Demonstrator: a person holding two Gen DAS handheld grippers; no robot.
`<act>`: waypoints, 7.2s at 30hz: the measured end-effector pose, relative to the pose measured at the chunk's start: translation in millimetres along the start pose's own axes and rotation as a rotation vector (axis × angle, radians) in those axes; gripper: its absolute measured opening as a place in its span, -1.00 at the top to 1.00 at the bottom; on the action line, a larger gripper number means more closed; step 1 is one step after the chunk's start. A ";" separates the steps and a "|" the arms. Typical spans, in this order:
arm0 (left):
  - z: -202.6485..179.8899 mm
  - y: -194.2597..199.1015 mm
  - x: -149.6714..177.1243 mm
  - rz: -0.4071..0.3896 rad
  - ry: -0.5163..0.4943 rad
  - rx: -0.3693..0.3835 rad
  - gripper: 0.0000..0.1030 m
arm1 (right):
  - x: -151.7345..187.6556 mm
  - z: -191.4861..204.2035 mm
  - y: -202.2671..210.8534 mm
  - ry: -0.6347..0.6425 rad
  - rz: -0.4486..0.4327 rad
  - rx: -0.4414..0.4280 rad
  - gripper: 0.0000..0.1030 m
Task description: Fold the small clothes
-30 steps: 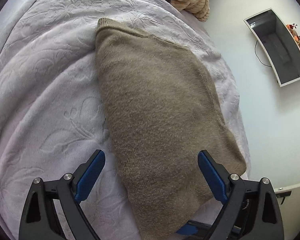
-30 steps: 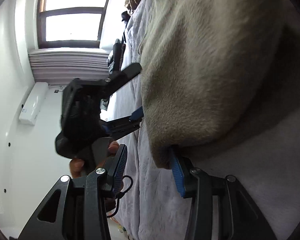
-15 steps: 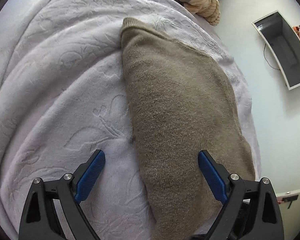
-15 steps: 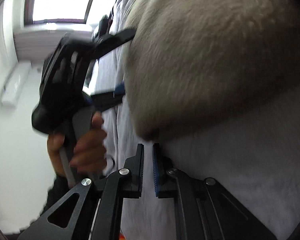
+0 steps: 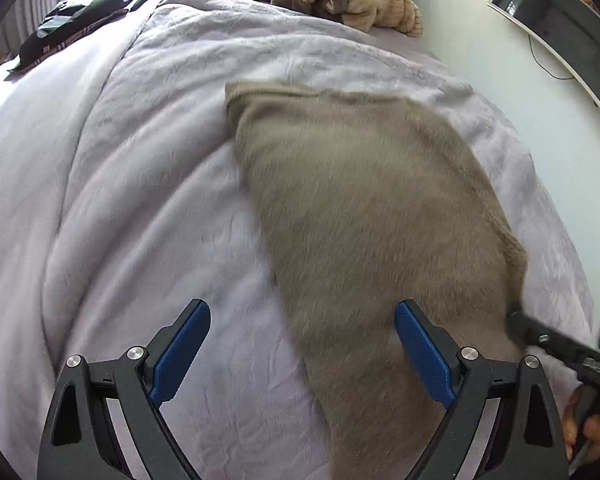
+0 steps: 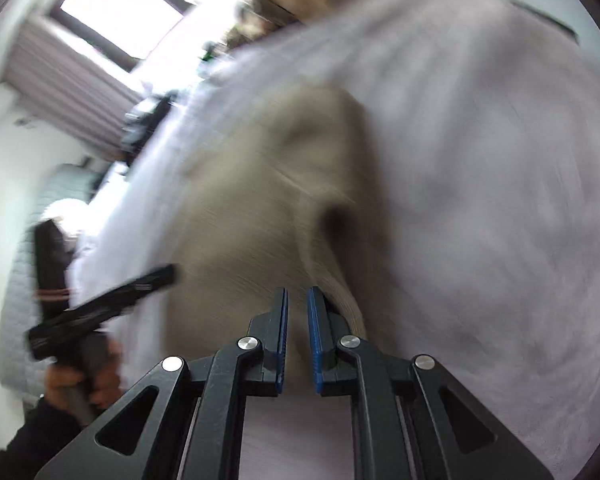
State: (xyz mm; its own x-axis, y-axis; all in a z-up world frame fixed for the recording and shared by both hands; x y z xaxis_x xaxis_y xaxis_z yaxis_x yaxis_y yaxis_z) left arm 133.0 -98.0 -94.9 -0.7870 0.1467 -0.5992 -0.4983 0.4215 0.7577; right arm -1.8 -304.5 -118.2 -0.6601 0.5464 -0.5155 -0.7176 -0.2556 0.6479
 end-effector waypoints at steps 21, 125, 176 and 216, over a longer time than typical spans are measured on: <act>-12.8 39.8 27.7 -0.053 -0.064 -0.142 -0.84 | 1.8 0.4 45.0 0.047 -0.039 0.012 0.56; 96.1 197.6 161.1 -0.118 0.137 -0.142 -0.01 | 124.6 171.6 44.0 0.469 0.149 -0.123 0.48; 53.1 227.3 162.5 -0.144 0.073 -0.337 -1.00 | 128.3 164.6 70.5 0.477 0.056 0.230 -0.99; 42.0 216.1 154.5 -0.116 0.085 -0.377 -1.00 | 125.6 178.3 67.4 0.527 -0.002 0.358 -0.99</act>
State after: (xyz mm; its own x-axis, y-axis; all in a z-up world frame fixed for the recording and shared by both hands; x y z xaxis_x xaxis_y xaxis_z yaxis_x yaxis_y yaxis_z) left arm -81.0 53.4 -34.6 -0.7370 0.0366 -0.6749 -0.6717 0.0704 0.7374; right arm -93.4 -110.9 -39.3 -0.7448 0.0575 -0.6648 -0.6606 0.0769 0.7468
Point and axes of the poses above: each gripper's, at about its wrist camera, not at the fingertips, and y roughly against the way its jaws point, z to its left, x to its underside, the point moved 4 cm from there along -y, roughly the way its jaws point, and after that the axes turned 12 degrees about -z, right-handed, at the moved point
